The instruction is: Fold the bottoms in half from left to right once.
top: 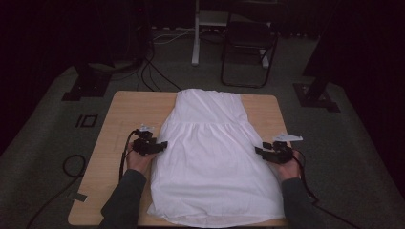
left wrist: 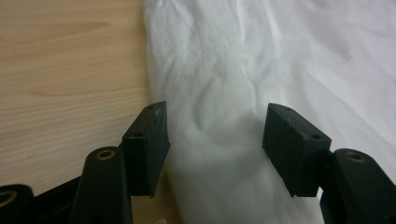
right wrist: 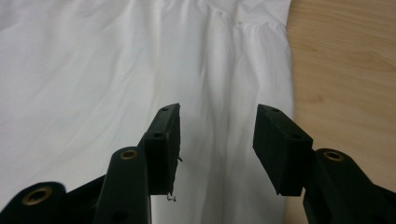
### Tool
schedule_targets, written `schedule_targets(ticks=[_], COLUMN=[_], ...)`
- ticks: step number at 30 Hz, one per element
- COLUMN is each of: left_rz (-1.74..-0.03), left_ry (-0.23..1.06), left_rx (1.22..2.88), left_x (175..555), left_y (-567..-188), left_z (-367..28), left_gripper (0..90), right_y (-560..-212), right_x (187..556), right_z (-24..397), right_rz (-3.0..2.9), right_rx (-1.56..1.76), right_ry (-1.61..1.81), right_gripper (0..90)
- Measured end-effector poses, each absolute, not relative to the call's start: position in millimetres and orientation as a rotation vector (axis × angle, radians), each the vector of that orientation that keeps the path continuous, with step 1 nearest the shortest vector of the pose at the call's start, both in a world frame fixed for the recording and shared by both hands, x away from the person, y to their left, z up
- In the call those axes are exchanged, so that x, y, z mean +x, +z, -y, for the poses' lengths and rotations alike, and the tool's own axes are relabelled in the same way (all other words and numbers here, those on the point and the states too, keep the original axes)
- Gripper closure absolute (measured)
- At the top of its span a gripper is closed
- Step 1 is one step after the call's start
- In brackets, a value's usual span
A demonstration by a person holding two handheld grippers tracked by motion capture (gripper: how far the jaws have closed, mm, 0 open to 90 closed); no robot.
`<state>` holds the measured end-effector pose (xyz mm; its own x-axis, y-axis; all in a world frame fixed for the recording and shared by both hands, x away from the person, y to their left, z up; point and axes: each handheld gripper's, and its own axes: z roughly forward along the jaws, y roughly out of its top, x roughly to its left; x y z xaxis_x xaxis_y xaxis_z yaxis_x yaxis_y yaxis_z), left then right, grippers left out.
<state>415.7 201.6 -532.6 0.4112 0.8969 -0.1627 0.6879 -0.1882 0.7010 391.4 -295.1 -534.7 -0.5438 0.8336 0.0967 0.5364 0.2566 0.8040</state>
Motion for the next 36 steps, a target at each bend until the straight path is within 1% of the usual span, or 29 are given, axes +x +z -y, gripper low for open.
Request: schedule_targets(ticks=[1, 4, 5, 7, 9, 10, 11, 12, 13, 14, 15, 16, 17, 18, 19, 20, 21, 22, 23, 25, 27, 28, 29, 30, 31, 32, 33, 35, 36], left_rz=[-1.354, -1.366, -1.368, -1.384, -1.392, -1.389, -1.373, -1.341, -1.324, -1.32, -1.313, -1.303, -1.297, -1.291, -1.292, -1.29, -1.302, -1.316, -1.328, -1.346, -1.358, -1.352, -1.35, -1.35, -1.35, -1.348, -1.358, -1.38, -1.367], left_ry=[0.37, 0.382, 0.382, 0.38, 0.374, 0.373, 0.365, 0.37, 0.388, 0.382, 0.366, 0.37, 0.387, 0.396, 0.403, 0.403, 0.398, 0.402, 0.396, 0.393, 0.426, 0.457, 0.482, 0.474, 0.474, 0.475, 0.471, 0.48, 0.493], left_rx=[1.96, 1.984, 1.984, 1.974, 1.969, 1.968, 1.982, 2.007, 2.025, 2.017, 2.0, 1.996, 1.999, 1.996, 1.985, 1.976, 1.967, 1.968, 1.97, 1.977, 2.015, 2.018, 2.021, 2.034, 2.034, 2.041, 2.035, 2.017, 2.019], left_x=[419, 426, 427, 430, 432, 432, 432, 431, 430, 429, 429, 428, 426, 425, 423, 423, 424, 426, 428, 432, 437, 437, 437, 436, 436, 435, 433, 425, 419], left_y=[-535, -542, -543, -545, -547, -547, -546, -546, -544, -543, -542, -540, -538, -536, -534, -532, -532, -532, -534, -539, -546, -549, -549, -548, -548, -547, -547, -547, -548], left_z=[-198, -192, -191, -189, -188, -187, -186, -184, -182, -182, -182, -182, -182, -182, -183, -184, -185, -184, -183, -178, -172, -170, -169, -170, -170, -172, -174, -178, -180], left_gripper=[41.0, 41.4, 41.4, 41.5, 41.9, 48.6, 48.6, 76.6, 76.6, 86.7, 87.7, 88.0, 88.0, 88.0, 87.5, 85.1, 76.7, 57.3, 57.3, 44.8, 39.2, 43.4, 43.4, 68.5, 75.3, 75.3, 82.8, 84.6, 85.6], right_y=[-535, -534, -534, -532, -533, -537, -537, -542, -542, -545, -547, -548, -547, -544, -537, -530, -523, -517, -517, -523, -536, -550, -550, -558, -558, -558, -558, -558, -559], right_x=[391, 421, 421, 439, 446, 457, 457, 466, 466, 470, 473, 474, 473, 470, 466, 462, 458, 457, 457, 461, 467, 472, 472, 473, 473, 473, 469, 466, 456], right_z=[295, 278, 278, 268, 266, 263, 263, 259, 259, 256, 252, 250, 249, 251, 254, 259, 263, 270, 270, 271, 268, 268, 268, 269, 269, 270, 270, 270, 270], right_rz=[-2.186, -2.199, -2.199, -2.194, -2.204, -2.212, -2.212, -2.219, -2.219, -2.233, -2.257, -2.297, -2.303, -2.249, -2.178, -2.112, -2.056, -2.005, -2.005, -2.02, -2.049, -2.077, -2.077, -2.08, -2.08, -2.075, -2.094, -2.103, -2.108], right_rx=[1.255, 1.303, 1.303, 1.325, 1.331, 1.356, 1.356, 1.392, 1.392, 1.399, 1.405, 1.386, 1.369, 1.36, 1.356, 1.344, 1.334, 1.338, 1.338, 1.372, 1.393, 1.441, 1.441, 1.461, 1.461, 1.48, 1.471, 1.463, 1.473], right_ry=[1.184, 1.207, 1.207, 1.197, 1.198, 1.195, 1.195, 1.213, 1.213, 1.207, 1.195, 1.203, 1.199, 1.161, 1.164, 1.183, 1.164, 1.103, 1.103, 1.042, 0.953, 0.92, 0.92, 0.936, 0.936, 0.951, 0.951, 0.952, 0.976], right_gripper=[50.5, 49.7, 49.7, 48.6, 47.1, 46.2, 46.2, 44.2, 44.2, 44.7, 57.5, 77.5, 87.2, 88.5, 88.7, 88.8, 88.8, 88.6, 88.6, 88.2, 87.5, 87.4, 87.4, 87.7, 87.7, 87.8, 87.9, 88.0, 88.1])
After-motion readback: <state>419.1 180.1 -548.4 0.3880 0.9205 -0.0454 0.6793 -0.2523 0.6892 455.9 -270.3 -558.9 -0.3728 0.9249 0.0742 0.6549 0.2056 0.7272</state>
